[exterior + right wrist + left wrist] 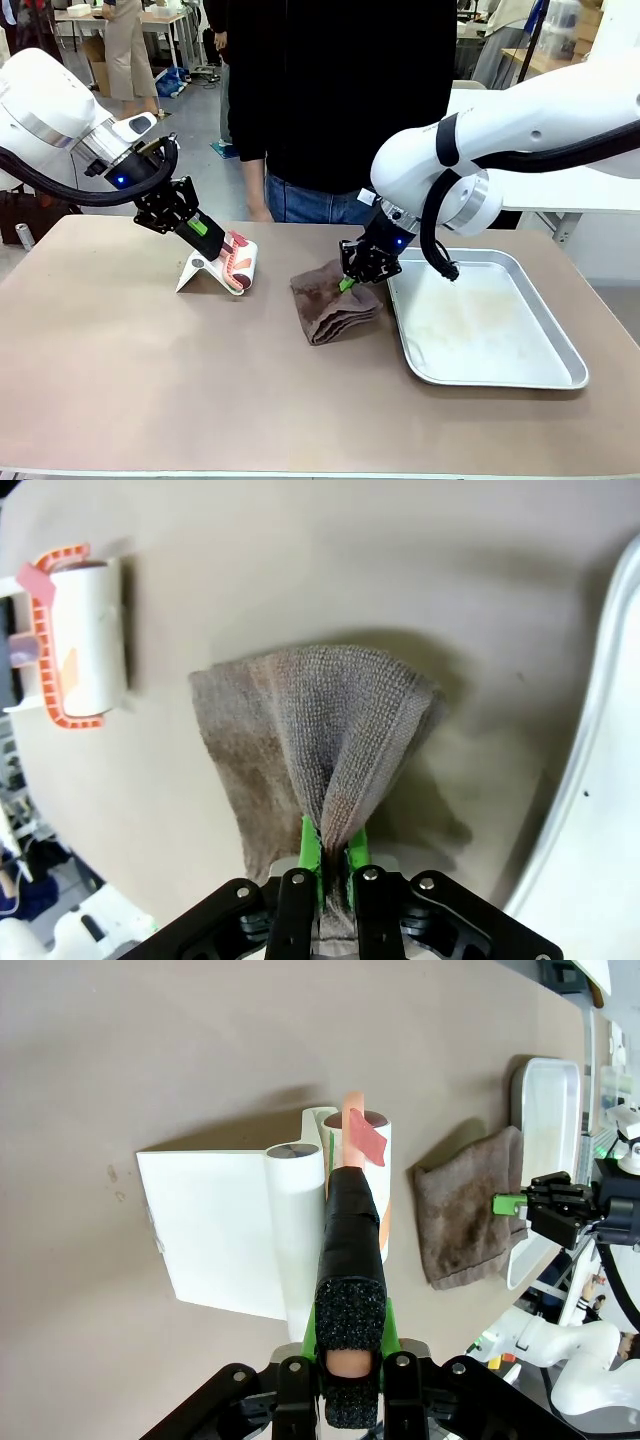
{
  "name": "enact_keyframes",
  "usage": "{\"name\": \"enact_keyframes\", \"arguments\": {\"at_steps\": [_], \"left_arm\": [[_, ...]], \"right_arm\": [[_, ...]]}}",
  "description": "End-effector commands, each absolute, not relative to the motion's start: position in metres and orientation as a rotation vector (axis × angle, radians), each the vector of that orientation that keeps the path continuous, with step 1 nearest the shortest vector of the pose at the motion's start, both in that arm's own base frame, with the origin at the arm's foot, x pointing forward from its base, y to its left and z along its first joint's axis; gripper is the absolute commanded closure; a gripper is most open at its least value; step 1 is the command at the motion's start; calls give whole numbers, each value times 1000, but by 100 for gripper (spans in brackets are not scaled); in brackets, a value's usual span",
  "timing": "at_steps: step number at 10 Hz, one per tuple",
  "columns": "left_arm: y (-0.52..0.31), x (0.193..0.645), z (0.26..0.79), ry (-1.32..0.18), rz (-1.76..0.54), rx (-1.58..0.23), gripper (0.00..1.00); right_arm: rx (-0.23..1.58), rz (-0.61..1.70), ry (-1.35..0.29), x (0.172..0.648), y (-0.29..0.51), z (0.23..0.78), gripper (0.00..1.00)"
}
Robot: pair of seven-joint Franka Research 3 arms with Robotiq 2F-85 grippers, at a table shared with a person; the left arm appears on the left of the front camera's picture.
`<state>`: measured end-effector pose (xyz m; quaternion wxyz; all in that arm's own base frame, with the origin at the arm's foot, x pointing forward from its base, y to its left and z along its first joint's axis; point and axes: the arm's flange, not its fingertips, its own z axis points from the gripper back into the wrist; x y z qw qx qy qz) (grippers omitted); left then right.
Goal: Clean the surface of the table.
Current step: Return the Lint Roller and towel to their original positions.
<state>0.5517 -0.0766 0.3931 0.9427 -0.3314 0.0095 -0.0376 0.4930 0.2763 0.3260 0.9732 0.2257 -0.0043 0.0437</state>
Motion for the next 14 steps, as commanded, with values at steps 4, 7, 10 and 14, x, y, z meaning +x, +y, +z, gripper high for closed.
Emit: {"name": "enact_keyframes", "arguments": {"at_steps": [4, 7, 10, 14], "left_arm": [[-73, 552, 390, 20, -108, -691, 78], [-72, 551, 391, 20, -114, -686, 78], [-72, 551, 391, 29, -113, -691, 19], [-71, 551, 392, 29, -114, -683, 0]], "right_arm": [[407, 65, -28, 492, 284, 328, 84], [422, 59, -20, 493, 283, 325, 76], [426, 64, -6, 493, 283, 325, 16], [437, 68, -6, 493, 283, 325, 0]]}}
